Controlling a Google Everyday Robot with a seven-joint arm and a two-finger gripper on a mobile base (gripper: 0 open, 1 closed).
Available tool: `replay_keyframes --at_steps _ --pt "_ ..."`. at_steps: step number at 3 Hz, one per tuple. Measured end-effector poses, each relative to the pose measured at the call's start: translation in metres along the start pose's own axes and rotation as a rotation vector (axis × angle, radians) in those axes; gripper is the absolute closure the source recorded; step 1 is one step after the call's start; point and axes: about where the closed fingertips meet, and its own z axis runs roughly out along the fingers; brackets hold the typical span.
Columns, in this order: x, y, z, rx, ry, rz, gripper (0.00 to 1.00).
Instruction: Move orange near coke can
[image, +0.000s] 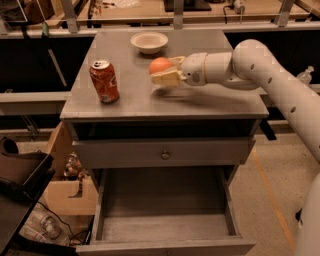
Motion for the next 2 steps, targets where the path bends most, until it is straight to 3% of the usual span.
replay_keyframes --at_steps 2 --pt "0.015 0.06 0.029 -0.169 -0.042 0.028 1.0"
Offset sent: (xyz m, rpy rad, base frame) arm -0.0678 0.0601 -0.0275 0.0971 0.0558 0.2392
